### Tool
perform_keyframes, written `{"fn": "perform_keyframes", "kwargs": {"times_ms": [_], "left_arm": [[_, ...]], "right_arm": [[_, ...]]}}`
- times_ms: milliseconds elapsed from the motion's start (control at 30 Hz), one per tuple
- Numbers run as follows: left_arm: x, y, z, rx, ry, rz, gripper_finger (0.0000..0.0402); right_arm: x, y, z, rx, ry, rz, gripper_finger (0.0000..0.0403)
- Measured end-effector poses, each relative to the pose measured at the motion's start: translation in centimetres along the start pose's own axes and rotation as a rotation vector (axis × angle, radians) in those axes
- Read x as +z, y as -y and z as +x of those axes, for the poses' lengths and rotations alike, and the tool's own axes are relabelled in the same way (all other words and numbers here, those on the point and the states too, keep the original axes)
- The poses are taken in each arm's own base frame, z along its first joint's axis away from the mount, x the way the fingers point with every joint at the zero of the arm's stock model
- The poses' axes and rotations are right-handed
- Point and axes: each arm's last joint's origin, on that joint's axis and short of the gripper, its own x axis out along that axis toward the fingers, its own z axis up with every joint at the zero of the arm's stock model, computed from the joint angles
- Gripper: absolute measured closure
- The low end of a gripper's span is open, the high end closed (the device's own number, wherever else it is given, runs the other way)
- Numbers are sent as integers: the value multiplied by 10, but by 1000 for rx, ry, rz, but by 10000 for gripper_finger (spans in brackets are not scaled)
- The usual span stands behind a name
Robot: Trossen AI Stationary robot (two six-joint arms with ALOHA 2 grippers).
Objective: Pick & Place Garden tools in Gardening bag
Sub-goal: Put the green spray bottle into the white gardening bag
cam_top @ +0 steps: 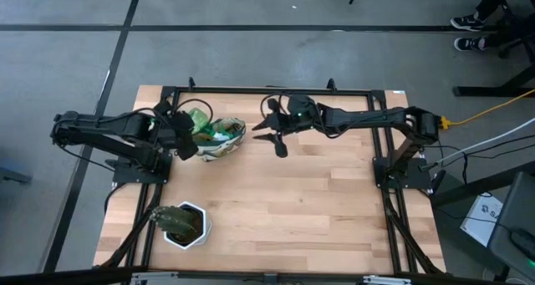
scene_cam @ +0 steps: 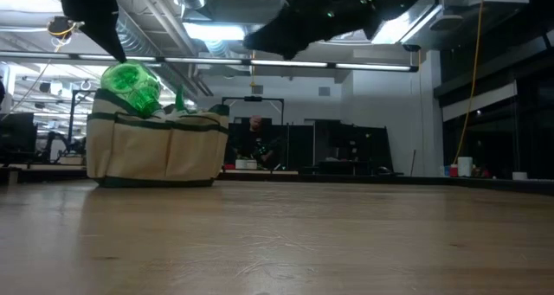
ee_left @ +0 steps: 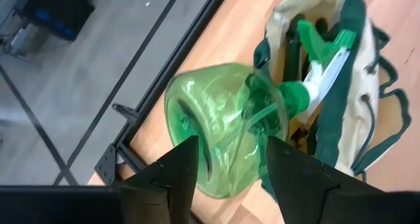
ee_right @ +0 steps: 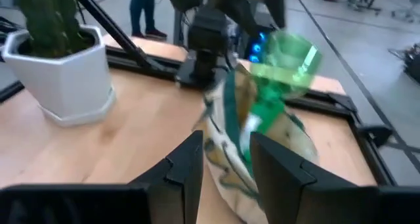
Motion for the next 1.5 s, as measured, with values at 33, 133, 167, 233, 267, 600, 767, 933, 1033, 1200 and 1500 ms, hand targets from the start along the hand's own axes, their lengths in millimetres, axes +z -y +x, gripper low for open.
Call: {"fn": "perform_keyframes", "kwargs": {"times_ms": [33,133,167,233,267,600,767,933,1033,1200,1500], "left_arm": [[1,0,0,-3,6,5,228],[3,1,-1,-16,33,17,224],[4,0,-2,-26,51,22,224],[6,-1,-6,-72,100,32,225],[7,-3,-8,-102,132,32,225],[12,-33,-54,-524,607,5,227],[6,-47,-66,-573,726,-35,235],[4,-50,-69,-578,751,-50,240],[6,-50,-70,-577,764,-55,240],[6,-50,-70,-584,772,-50,236],[5,-48,-72,-676,776,-13,239]], "right_arm": [[2,-1,3,9,-7,0,274],[8,-1,19,36,-51,-14,274],[8,0,24,45,-80,-8,274],[8,4,37,50,-112,1,274],[7,6,42,53,-127,6,274],[-5,22,86,-113,-116,-12,273],[-13,27,99,-121,-116,63,253],[-19,35,105,-142,-97,120,219],[-25,35,111,-141,-92,124,202],[-28,35,113,-140,-82,125,193],[-25,43,111,-159,-39,179,192]]}}
